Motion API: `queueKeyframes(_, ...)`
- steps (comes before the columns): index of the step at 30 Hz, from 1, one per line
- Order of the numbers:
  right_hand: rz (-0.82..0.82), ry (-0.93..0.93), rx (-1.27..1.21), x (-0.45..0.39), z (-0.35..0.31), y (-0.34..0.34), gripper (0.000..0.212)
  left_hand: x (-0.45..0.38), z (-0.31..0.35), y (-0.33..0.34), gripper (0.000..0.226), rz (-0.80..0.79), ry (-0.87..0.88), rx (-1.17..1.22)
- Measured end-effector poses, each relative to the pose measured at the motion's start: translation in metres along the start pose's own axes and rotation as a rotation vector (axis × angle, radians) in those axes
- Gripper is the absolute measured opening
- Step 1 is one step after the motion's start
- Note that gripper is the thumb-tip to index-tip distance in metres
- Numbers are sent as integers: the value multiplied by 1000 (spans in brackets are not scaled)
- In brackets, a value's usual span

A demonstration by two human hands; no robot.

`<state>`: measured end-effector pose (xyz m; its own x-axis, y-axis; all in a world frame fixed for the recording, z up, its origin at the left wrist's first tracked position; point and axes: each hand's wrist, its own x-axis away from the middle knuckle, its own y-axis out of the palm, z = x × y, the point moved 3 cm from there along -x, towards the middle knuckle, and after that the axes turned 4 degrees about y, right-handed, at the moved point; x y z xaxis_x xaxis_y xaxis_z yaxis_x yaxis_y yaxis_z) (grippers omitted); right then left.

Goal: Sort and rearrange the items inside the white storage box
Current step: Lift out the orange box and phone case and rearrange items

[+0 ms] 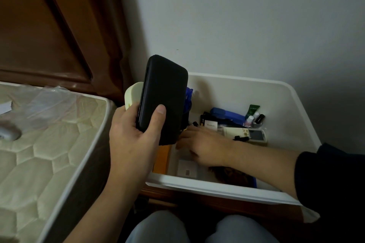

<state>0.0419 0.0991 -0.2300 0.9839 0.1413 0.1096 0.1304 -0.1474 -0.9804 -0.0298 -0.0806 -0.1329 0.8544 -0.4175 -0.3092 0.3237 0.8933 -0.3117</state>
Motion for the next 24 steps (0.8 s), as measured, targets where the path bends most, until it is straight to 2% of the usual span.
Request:
queueKeyframes(3, -25, -1, -50, 1, -7, -2, 40, -1, 0, 0, 22, 0, -5, 4)
queueKeyframes(7, -289, 45, -62, 3, -13, 10, 48, -1, -3, 1, 38, -33, -34, 22)
queueKeyframes(10, -280, 84, -7, -2, -19, 17, 47, -1, -1, 1, 42, -15, -25, 22)
queueKeyframes(13, -338, 261, -191, -12, -20, 16, 45, -1, -2, 1, 36, -22, -28, 34)
queueKeyframes(16, -362, 373, -462, -14, -16, 9, 61, -1, -3, 0, 35, -26, -35, 21)
queueKeyframes(18, -359, 393, -519, -10, -16, 4, 66, -1, -4, 0, 35, -35, -41, 24)
queueKeyframes(22, -298, 447, -399, -4, -18, 6, 38, -1, -5, 1, 37, -48, -46, 26)
queueKeyframes(24, -322, 467, -307, -5, -17, 10, 36, -1, -5, 1, 34, -38, -45, 29)
